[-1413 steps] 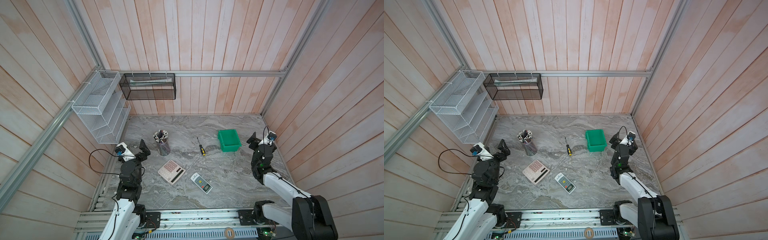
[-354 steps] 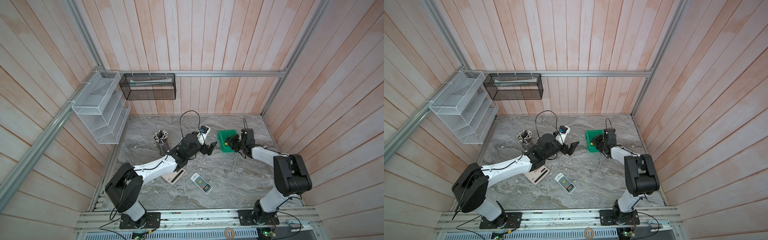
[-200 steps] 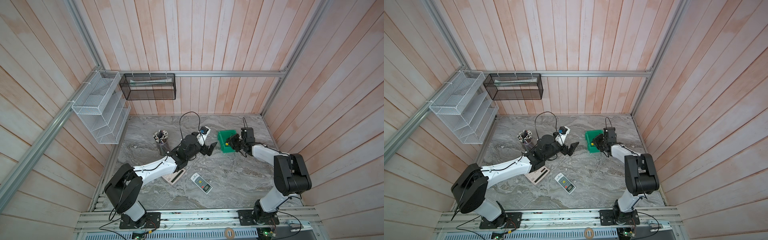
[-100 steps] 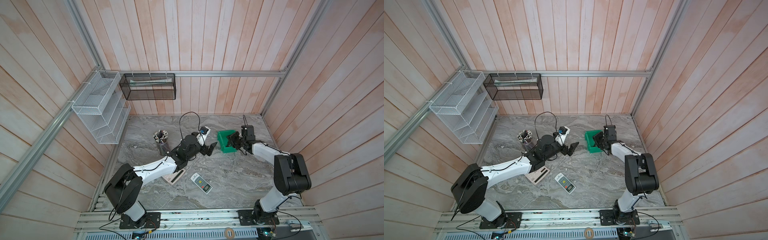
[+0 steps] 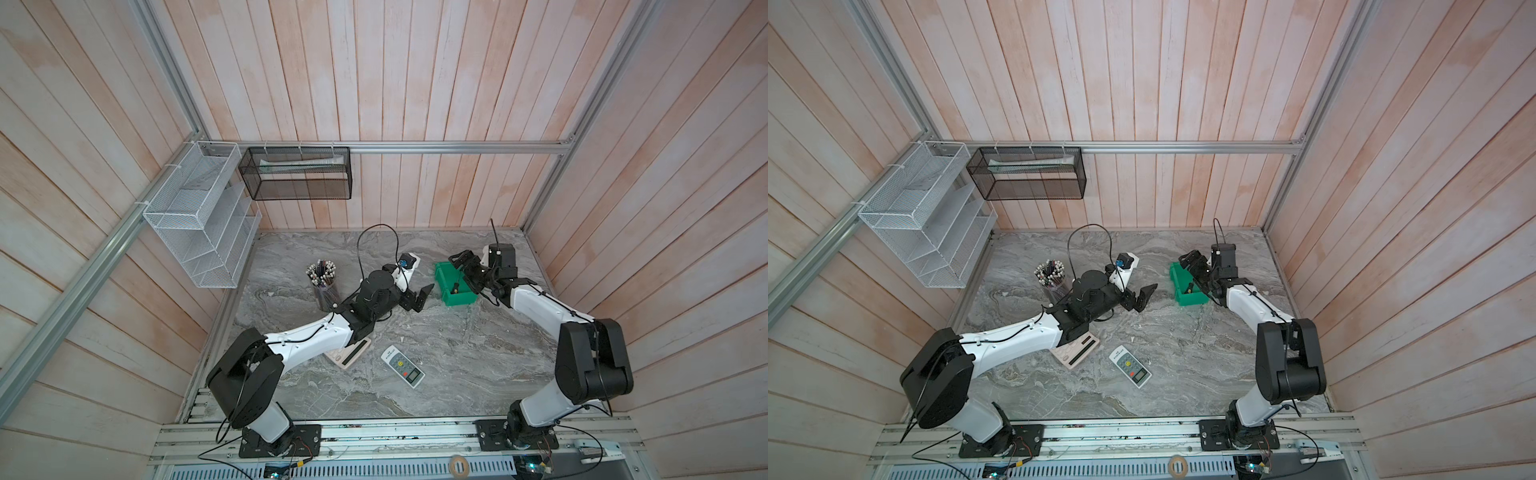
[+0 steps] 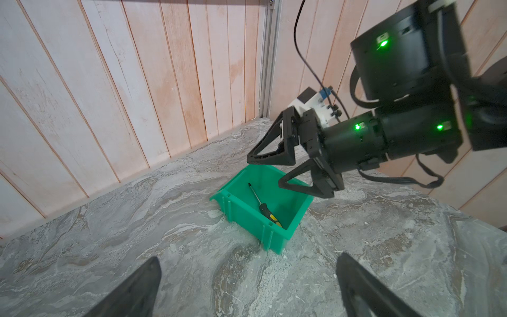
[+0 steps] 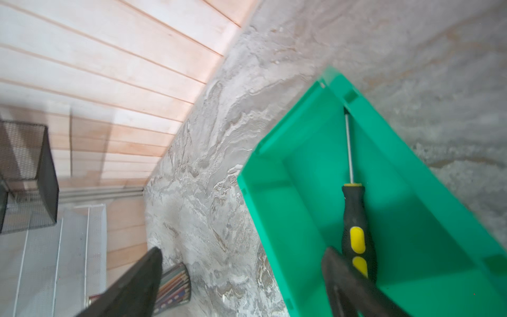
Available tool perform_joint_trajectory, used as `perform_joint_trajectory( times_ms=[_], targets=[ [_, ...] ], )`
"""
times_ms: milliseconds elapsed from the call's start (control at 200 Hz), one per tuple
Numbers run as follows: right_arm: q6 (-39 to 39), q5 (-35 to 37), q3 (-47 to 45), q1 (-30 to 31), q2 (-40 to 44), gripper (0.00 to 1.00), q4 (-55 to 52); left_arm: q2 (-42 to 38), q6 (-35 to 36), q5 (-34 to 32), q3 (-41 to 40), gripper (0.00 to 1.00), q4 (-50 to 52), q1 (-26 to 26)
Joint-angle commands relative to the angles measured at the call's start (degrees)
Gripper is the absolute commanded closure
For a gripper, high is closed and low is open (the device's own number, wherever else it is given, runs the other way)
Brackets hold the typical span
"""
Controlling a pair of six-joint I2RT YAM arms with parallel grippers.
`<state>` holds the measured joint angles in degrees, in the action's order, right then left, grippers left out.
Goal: Put the screwdriver in the bin
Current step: Place the screwdriver into the bin, then reset both arms
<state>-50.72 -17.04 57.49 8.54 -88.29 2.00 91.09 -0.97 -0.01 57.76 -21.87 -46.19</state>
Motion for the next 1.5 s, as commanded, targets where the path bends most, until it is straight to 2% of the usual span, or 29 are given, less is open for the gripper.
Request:
perform_joint_trajectory(
  times_ms=[0, 115, 220, 370, 455, 530, 640, 725, 830, 980, 1065, 1170, 1345, 1490],
  targets=[
    [10.11, 3.25, 1.31, -0.24, 5.92, 0.02, -0.30, -1.34, 1.06, 0.60, -0.87, 0.00, -0.90, -0.16],
    [14.68, 13.18, -0.19, -0.26, 10.90, 0.02, -2.11, -1.87, 0.97, 4.20, -0.27, 0.00, 0.90, 1.53],
    [19.18, 24.14, -5.81, -0.20, 16.89, 0.02, 0.61, -6.31, 0.38, -0.32, -3.59, 0.00, 1.22, 4.34],
    [23.62, 36.20, -16.41, -0.23, 22.98, 0.02, 7.93, -15.95, -5.50, -3.53, -11.32, 0.00, 1.44, 13.47],
    [25.94, 42.80, -21.95, -0.24, 24.23, 0.02, 13.45, -21.85, -5.34, -9.08, -16.78, 0.00, 0.15, 17.41],
    [28.50, 46.86, -26.30, -0.27, 24.45, 0.02, 19.10, -25.99, -4.57, -17.56, -20.86, 0.00, 0.14, 19.91],
    [31.62, 51.80, -31.59, -0.22, 23.44, 0.02, 27.69, -31.22, -5.92, -25.32, -25.12, 0.00, 2.12, 25.53],
    [33.00, 54.98, -34.62, -0.19, 22.23, 0.02, 33.31, -33.90, -8.30, -28.59, -30.19, 0.00, -0.99, 30.15],
    [36.55, 54.38, -38.06, -0.18, 20.29, 0.02, 40.99, -35.42, -11.80, -30.75, -34.95, 0.00, -3.99, 35.31],
    [40.83, 54.44, -41.82, 1.21, 18.13, 0.02, 49.12, -34.28, -12.66, -33.50, -39.90, 0.00, -9.49, 39.41],
    [44.38, 52.76, -47.22, 2.72, 18.55, 0.02, 60.50, -31.90, -12.57, -33.62, -40.82, 0.00, -11.11, 41.22],
    [48.85, 51.35, -50.31, 4.69, 16.76, 0.02, 67.58, -27.39, -11.51, -33.67, -42.93, 0.00, -17.38, 43.43],
    [55.25, 53.40, -51.29, 8.33, 9.88, 0.02, 77.16, -16.82, -11.26, -29.93, -43.79, 0.00, -29.47, 46.45],
    [61.72, 59.07, -53.98, 12.03, 1.20, 0.02, 94.42, -9.68, -10.58, -24.93, -41.34, 0.00, -34.12, 46.72]
  ],
)
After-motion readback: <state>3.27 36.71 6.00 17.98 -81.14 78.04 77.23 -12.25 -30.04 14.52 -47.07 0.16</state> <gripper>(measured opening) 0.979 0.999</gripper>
